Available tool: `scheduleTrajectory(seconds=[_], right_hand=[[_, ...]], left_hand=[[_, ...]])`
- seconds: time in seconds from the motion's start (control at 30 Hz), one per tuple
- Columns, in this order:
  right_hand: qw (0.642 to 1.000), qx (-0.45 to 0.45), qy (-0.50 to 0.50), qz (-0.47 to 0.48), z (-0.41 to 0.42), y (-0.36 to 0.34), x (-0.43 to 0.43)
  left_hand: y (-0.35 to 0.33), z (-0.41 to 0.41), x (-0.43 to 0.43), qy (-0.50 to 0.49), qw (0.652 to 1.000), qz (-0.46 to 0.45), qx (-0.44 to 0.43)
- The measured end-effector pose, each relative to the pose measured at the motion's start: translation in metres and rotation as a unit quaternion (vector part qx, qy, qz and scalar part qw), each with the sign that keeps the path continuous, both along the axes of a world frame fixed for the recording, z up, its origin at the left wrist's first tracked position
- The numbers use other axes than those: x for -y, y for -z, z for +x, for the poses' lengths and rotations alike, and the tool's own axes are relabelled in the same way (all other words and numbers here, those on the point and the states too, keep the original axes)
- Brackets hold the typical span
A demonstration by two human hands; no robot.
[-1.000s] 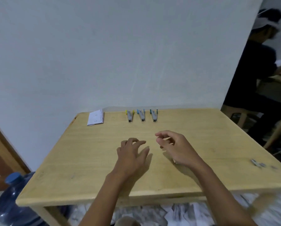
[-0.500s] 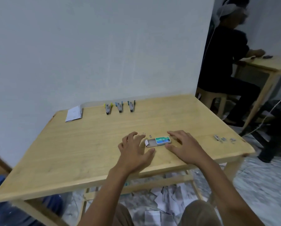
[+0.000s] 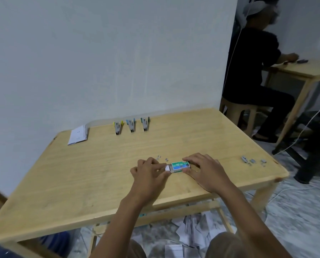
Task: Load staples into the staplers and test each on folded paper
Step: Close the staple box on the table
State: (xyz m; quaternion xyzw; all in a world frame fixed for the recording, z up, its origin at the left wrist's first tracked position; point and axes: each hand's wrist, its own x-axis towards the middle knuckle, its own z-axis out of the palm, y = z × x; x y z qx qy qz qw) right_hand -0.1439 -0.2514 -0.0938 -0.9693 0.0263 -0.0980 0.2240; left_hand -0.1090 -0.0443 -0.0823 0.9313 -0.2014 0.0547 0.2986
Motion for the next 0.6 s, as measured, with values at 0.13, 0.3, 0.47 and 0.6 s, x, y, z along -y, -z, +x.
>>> scheduleTrajectory(seconds=[0.13, 0.3, 0.47, 0.6], right_hand=[[1.000, 0.002, -0.004, 0.001, -0.001, -0.001, 0.000], [1.000, 0.002, -0.005, 0.006, -0.002, -0.001, 0.001], [1.000, 0.000, -0.003, 0.008, -0.003, -0.002, -0.001], [1.000, 0.000, 0.000, 0.009, -0.003, -0.002, -0.001]], left_hand=[[-0.004, -0.002, 0.013, 0.023, 0.999, -0.024, -0.006], [-0.001, -0.005, 0.016, 0.020, 0.998, -0.057, -0.011], [-0.001, -0.003, 0.015, 0.040, 0.997, -0.057, -0.017], [0.000, -0.002, 0.014, 0.044, 0.996, -0.067, -0.029]])
